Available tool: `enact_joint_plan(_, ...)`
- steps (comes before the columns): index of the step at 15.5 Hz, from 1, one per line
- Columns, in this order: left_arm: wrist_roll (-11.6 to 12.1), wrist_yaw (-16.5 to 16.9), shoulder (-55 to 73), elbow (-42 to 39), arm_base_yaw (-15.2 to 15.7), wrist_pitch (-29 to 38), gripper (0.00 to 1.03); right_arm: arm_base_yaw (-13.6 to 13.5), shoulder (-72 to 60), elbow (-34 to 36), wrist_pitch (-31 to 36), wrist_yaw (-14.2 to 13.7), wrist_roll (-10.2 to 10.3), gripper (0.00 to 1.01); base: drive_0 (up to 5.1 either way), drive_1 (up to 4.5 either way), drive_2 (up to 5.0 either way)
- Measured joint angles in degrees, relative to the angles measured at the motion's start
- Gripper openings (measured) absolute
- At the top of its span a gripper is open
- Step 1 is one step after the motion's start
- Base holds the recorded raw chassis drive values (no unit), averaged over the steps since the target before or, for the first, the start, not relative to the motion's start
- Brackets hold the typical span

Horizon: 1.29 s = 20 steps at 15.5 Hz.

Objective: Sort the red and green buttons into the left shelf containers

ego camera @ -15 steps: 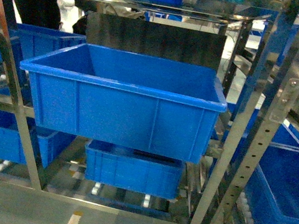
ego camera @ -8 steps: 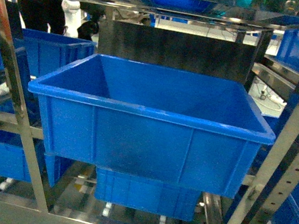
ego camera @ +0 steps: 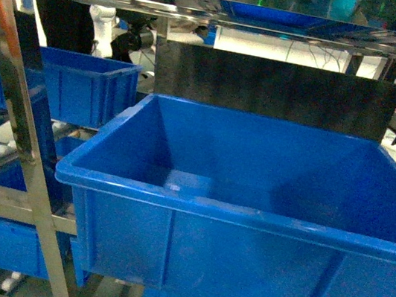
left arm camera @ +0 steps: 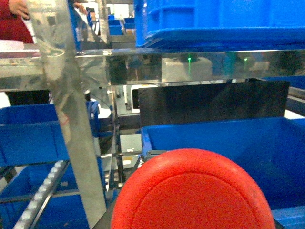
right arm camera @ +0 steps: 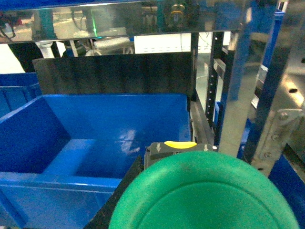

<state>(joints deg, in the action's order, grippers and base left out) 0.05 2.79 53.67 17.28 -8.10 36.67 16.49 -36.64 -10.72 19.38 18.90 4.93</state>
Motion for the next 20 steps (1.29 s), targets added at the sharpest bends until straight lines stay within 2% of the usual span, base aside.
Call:
enact_joint_plan(5, 0.0, 0.0, -0.4, 0.0, 0.0, 0.2, 0.24, 0.0, 0.5, 0.0, 0.3, 0.2, 0.0, 0.27, -3.1, 4.88, -2.0)
enact_joint_plan(11, 0.0, 0.0, 0.3, -0.1, 0.0, -0.4, 0.24, 0.0, -0.3, 0.0, -0.3, 0.2, 0.0, 0.27, 0.0, 4.24, -4.2)
enact_joint_plan(17, 0.0, 0.0, 0.1, -0.1, 0.0, -0.1, 0.24, 0.0, 0.0, 0.0, 0.0, 0.2, 0.0, 0.27, 0.0, 0.00, 0.0)
enact_joint_plan(19, 0.0, 0.0, 0.1, -0.1, 0.0, -0.1, 0.24, -1.6, -4.3, 0.2, 6.5, 0.5, -0.4, 0.27, 0.0, 0.00, 0.0)
enact_joint_plan(20, 0.0, 0.0, 0.1, -0.1, 0.0, -0.1, 0.24, -3.9, -9.2, 0.8, 10.5, 0.4, -0.7, 0.27, 0.0, 0.00, 0.0)
